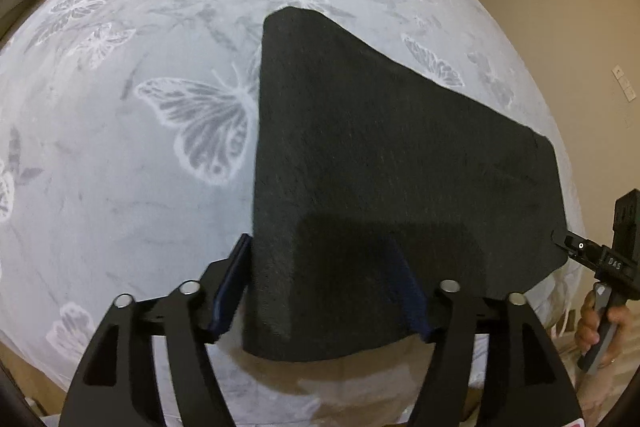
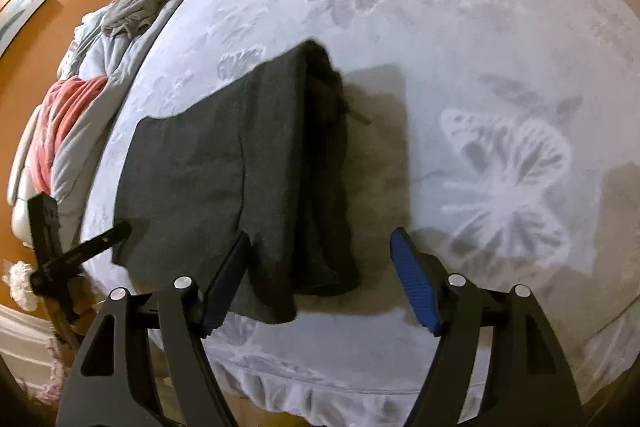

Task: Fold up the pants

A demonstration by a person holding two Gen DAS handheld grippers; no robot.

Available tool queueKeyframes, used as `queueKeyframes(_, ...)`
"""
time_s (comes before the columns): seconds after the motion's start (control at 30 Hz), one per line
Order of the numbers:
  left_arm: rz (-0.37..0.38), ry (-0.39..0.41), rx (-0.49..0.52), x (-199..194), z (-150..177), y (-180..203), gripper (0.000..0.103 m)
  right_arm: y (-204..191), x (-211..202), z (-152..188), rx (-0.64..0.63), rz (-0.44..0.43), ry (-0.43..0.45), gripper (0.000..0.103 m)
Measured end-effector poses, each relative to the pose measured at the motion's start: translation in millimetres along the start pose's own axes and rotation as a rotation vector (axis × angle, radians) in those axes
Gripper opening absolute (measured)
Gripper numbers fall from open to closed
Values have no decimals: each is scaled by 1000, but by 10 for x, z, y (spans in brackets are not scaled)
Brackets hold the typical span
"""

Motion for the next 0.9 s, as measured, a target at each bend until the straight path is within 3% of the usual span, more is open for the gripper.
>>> queueKeyframes(0.1, 28, -11, -43, 67, 54, -5, 80, -103, 181, 86, 20, -47, -47, 80)
queueKeyframes(0.23, 29, -39, -44, 76, 116, 109, 87, -220, 255, 153, -31, -15, -32, 87)
queueKeyframes(0.43, -2, -59, 1, 189, 86, 297, 88, -369, 319, 70, -58, 34, -5, 88)
queueKeyframes(0.47, -9, -53, 8, 210, 68, 324, 88, -361, 315, 54, -50, 30, 0, 87)
queueKeyframes(0.5, -13, -49, 17, 227, 55, 351, 86, -425, 369, 20, -49, 33, 5, 78)
queueKeyframes(0.53, -15, -35, 35, 215, 41, 390, 72, -437, 375, 1, -53, 41, 14, 73)
queueKeyframes(0.57, -8, -28, 56, 203, 35, 439, 63, -447, 365, -20, -64, 51, 27, 57)
queueKeyframes(0.6, -10, -20, 85, 200, 13, 498, 44, -477, 360, -44, -64, 47, 36, 43)
queueKeyframes(0.63, -68, 13, 126, 144, -25, 518, 31, -494, 347, -64, -52, 34, 45, 36)
queueKeyframes(0.73, -105, 55, 157, 14, -84, 570, 17, -535, 222, -110, -55, 22, 83, 30)
queueKeyframes(0.9, -106, 126, 192, -248, -145, 670, 14, -680, -16, -37, -97, 13, 158, 29)
Point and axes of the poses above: each gripper's, at about its wrist camera, not at the fingertips, and x roughly the way its jaws point, y to its right, z to its underside, the point moved 10 cm from there along x, roughly the way its jaws point, and after that the axes turned 2 degrees about y, right-handed, at the moved point
